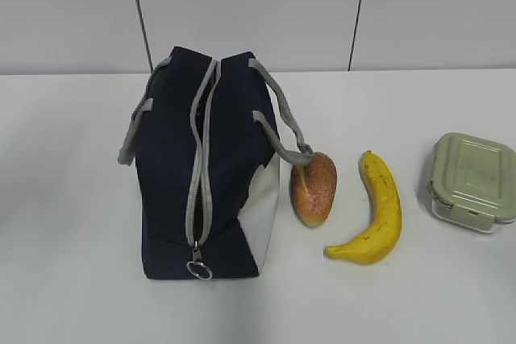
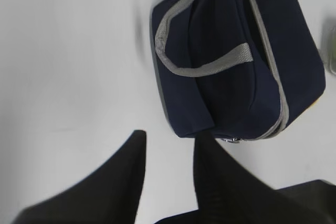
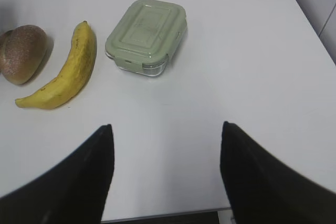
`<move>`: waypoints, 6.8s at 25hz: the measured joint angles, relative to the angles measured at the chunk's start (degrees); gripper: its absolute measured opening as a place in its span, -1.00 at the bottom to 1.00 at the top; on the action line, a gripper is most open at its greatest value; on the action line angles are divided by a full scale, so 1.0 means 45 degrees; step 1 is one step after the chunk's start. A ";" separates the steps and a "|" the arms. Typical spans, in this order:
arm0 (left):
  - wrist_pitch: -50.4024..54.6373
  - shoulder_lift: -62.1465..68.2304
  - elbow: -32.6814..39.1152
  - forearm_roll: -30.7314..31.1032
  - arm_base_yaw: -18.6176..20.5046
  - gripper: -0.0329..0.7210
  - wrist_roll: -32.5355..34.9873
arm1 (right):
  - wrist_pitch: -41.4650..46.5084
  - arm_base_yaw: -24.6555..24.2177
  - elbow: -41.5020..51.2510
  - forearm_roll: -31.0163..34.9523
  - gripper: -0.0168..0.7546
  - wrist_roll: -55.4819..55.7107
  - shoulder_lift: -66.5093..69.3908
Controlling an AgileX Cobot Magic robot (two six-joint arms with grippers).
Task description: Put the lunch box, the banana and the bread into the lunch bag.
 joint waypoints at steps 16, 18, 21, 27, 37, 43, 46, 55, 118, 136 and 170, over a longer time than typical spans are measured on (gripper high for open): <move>0.0879 0.6618 -0.4564 -0.0604 -0.1605 -0.01 -0.0011 | -0.0024 0.0000 0.0000 0.0000 0.27 0.0000 0.0000; 0.0879 0.7118 -0.4976 -0.0769 -0.1798 0.01 -0.0011 | -0.0024 0.0000 0.0000 0.0000 0.27 0.0000 0.0000; 0.0892 0.7740 -0.5381 -0.1068 -0.2133 0.03 -0.0011 | -0.0024 0.0000 0.0000 0.0000 0.27 0.0000 0.0000; 0.0898 0.8760 -0.6097 -0.1194 -0.2519 0.04 -0.0368 | -0.0024 0.0000 0.0000 0.0000 0.27 0.0020 0.0000; 0.0817 1.0003 -0.6341 -0.1324 -0.2519 0.05 -0.0665 | 0.0000 0.0000 0.0000 0.0000 0.27 0.0020 0.0000; 0.0479 1.0462 -0.6341 -0.1558 -0.2542 0.03 -0.0675 | 0.0000 0.0000 0.0000 0.0000 0.27 0.0020 0.0000; 0.0201 1.0464 -0.6341 -0.1558 -0.2553 -0.18 -0.0675 | 0.0000 0.0000 0.0000 0.0000 0.27 0.0020 0.0000; 0.0185 1.0464 -0.6341 -0.1558 -0.2567 -0.92 -0.0679 | 0.0000 0.0000 0.0000 0.0000 0.27 0.0020 0.0000; 0.0830 1.0464 -0.6353 -0.1557 -0.2567 -0.92 -0.0691 | -0.5689 -0.0994 -0.3143 0.7276 0.27 -0.4849 1.4825; 0.0843 1.0464 -0.6353 -0.1082 -0.2567 -0.92 -0.0691 | -0.4339 -0.4779 -0.4986 1.1574 0.27 -0.8149 2.0320; 0.0869 1.0464 -0.6353 -0.1043 -0.2567 -0.92 -0.0691 | -0.3031 -0.6370 -0.5832 1.3291 0.36 -1.0401 2.3641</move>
